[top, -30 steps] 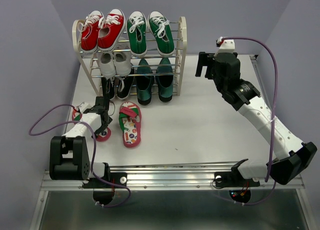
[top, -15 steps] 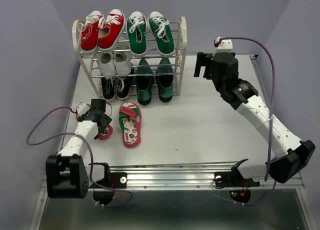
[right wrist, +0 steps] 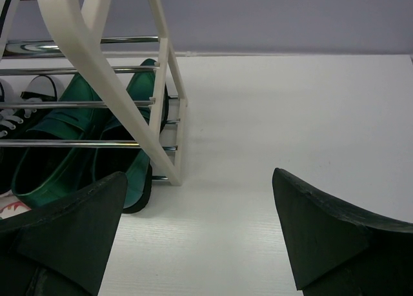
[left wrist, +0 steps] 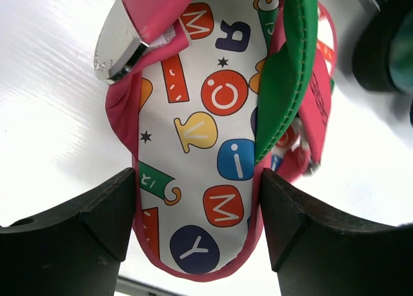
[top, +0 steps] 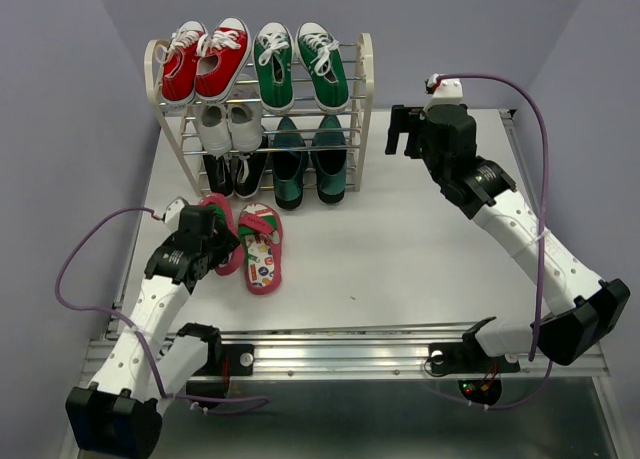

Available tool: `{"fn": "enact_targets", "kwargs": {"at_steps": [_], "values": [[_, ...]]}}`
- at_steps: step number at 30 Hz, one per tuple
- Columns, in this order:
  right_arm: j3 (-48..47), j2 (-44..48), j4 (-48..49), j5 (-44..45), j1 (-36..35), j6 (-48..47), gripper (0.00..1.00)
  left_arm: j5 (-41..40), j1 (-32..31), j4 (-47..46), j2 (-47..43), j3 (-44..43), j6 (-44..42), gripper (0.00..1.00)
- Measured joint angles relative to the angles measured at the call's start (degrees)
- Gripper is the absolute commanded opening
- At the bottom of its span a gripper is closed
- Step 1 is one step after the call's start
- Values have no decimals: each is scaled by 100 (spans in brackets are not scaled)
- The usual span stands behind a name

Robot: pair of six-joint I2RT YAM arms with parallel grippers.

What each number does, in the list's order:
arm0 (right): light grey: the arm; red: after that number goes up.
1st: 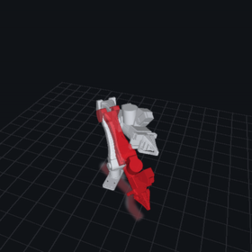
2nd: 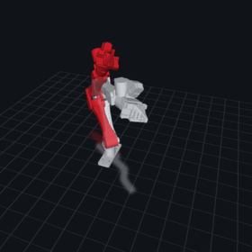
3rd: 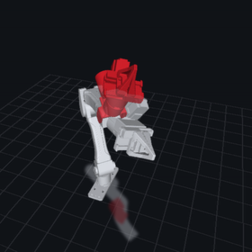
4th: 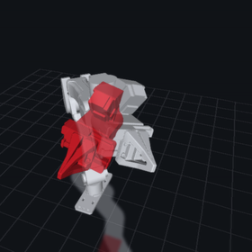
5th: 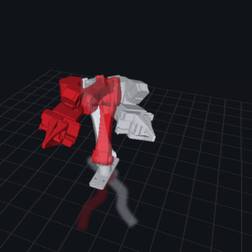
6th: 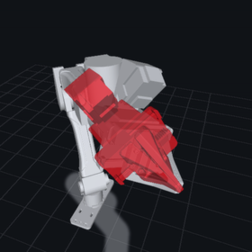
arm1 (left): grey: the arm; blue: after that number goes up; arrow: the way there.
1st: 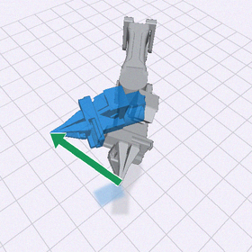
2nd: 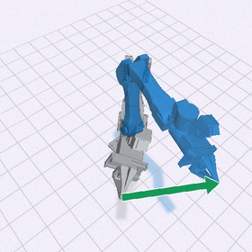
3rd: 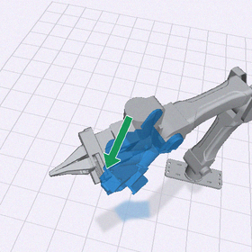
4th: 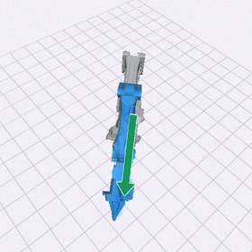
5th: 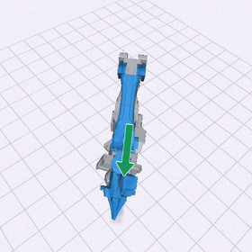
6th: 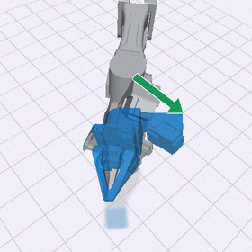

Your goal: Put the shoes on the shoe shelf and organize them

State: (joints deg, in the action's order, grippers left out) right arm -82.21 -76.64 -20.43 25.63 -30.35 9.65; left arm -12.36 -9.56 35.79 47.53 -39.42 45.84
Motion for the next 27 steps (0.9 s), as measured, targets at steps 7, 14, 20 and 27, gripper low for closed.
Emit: {"fn": "enact_targets", "kwargs": {"at_steps": [7,14,20,27], "values": [[2,-13,39,-17,0,-2,100,234,-1237,605,-153,-699,-83,0],[15,-79,42,-17,0,-42,100,568,-1967,927,-232,-1198,-297,0],[22,-118,98,-17,0,-68,100,706,-2398,1126,-173,-1460,-614,0],[22,-269,162,-15,0,-131,100,229,-3222,809,227,-1934,-907,0]]}}
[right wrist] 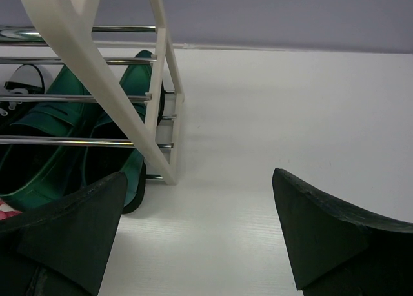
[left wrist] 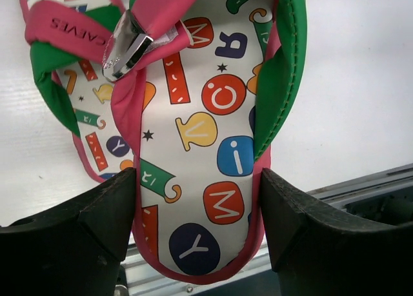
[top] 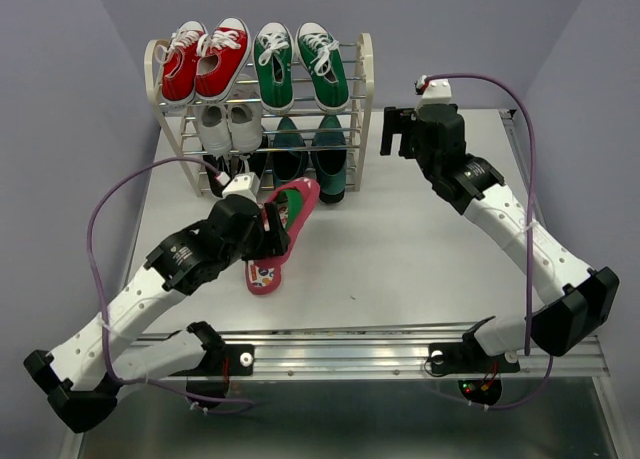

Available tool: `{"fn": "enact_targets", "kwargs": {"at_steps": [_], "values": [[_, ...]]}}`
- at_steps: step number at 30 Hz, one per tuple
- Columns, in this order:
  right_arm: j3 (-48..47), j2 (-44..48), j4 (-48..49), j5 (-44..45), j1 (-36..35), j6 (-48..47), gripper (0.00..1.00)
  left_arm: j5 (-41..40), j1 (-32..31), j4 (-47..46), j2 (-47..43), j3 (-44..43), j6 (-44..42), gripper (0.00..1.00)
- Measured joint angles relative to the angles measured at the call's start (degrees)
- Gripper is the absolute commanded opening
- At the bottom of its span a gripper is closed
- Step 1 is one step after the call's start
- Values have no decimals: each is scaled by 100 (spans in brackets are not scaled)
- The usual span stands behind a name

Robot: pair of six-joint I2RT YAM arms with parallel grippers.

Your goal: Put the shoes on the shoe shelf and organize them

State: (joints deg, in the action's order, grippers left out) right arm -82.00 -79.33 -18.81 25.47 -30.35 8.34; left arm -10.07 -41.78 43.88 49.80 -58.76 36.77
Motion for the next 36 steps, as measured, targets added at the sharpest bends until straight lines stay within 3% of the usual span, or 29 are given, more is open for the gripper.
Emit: {"fn": "enact_targets", "kwargs": {"at_steps": [7,11,21,36], "values": [[33,-66,4,4,0,-114,100,-1405,-1198,-175,951,-866,-96,0],[37,-63,11,9,0,-151,100,-2057,-1519,-354,1300,-990,-131,0],[44,-61,46,24,0,-212,100,-3263,-1578,-1187,1521,-990,-610,0],[48,-61,50,24,0,-214,100,-3775,-1482,-2706,1615,-721,-1711,0]]}}
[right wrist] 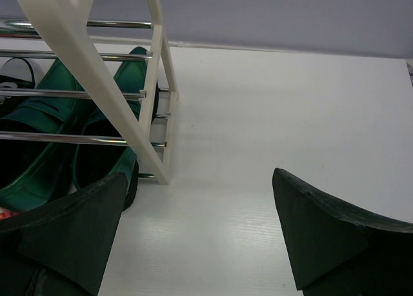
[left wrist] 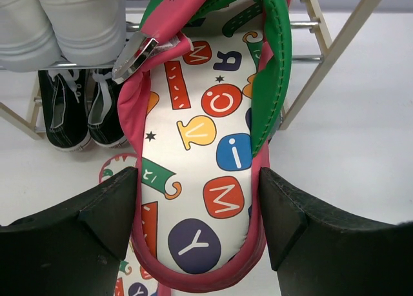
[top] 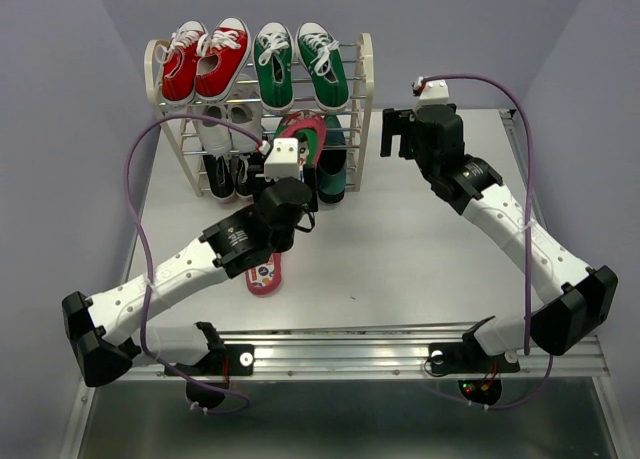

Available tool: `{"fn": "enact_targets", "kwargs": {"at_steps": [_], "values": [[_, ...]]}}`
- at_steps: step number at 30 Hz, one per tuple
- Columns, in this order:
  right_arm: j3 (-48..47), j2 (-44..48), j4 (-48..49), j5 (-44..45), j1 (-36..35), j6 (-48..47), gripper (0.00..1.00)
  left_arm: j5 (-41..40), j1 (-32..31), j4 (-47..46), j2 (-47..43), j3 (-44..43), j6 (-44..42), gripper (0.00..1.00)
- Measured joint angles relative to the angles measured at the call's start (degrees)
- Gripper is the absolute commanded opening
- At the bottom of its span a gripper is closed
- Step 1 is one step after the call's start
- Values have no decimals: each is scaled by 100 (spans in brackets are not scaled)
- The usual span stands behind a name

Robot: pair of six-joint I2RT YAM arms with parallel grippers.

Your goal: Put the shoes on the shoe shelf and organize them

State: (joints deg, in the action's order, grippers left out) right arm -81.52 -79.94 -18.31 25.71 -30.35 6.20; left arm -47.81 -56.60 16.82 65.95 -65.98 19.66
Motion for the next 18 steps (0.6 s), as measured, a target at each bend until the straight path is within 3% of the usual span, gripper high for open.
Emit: {"fn": "enact_targets", "kwargs": {"at_steps": [18], "values": [[92,52,101,109,0,-2,100,730,1241,-1904,638,452,-984,0]]}}
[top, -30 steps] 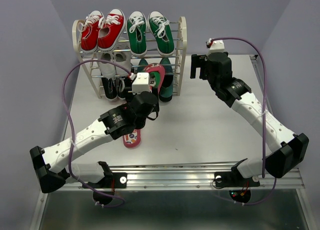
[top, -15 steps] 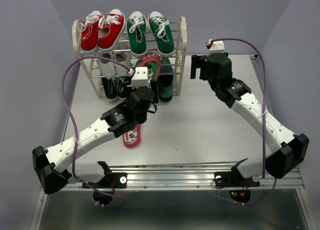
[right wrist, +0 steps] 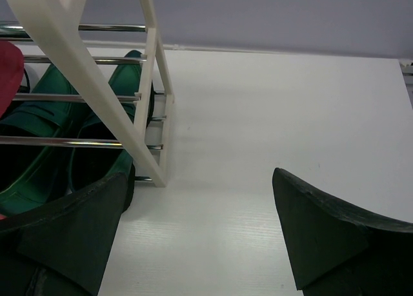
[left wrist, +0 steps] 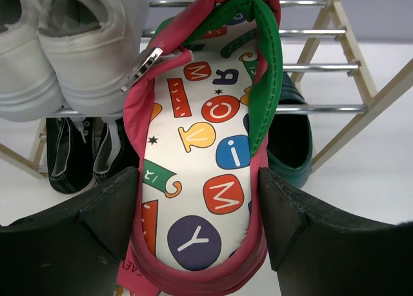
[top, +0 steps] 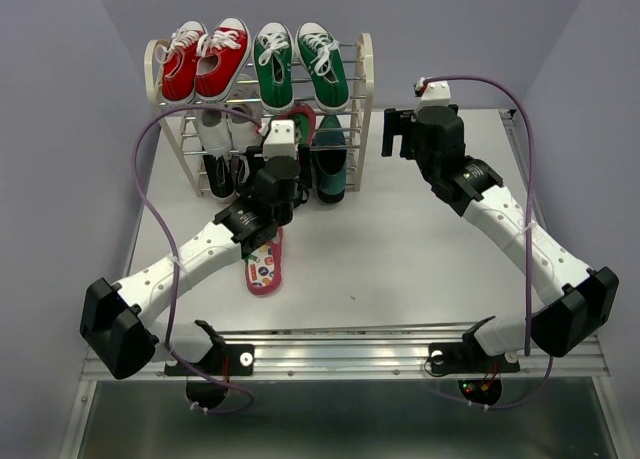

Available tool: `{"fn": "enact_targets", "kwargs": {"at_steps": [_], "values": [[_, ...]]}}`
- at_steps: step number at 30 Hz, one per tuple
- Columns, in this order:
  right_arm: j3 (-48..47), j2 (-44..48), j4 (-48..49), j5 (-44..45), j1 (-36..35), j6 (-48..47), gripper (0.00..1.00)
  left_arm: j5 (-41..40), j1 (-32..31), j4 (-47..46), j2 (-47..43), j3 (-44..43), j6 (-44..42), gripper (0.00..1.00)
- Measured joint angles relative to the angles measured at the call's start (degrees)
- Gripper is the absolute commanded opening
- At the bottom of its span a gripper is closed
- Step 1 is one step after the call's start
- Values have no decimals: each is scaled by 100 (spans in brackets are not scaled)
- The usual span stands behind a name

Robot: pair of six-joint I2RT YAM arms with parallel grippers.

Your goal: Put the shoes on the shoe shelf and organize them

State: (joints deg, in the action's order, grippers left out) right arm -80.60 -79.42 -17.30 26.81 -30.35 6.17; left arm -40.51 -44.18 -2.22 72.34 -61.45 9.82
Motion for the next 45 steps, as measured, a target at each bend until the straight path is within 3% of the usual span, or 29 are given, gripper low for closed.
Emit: {"fn": "enact_targets", "kwargs": {"at_steps": [18,33,44,45], "values": [[2,0,26,17,0,-164,100,13,411,-1523,990,-9,-603,0],[2,0,28,15,0,-299,100,-162,678,-3934,1572,-7,-1528,0],[9,0,39,20,0,-363,100,-142,752,-4509,1847,260,-1578,0],[9,0,44,17,0,-365,100,-142,752,-4516,1847,282,-1574,12]]}}
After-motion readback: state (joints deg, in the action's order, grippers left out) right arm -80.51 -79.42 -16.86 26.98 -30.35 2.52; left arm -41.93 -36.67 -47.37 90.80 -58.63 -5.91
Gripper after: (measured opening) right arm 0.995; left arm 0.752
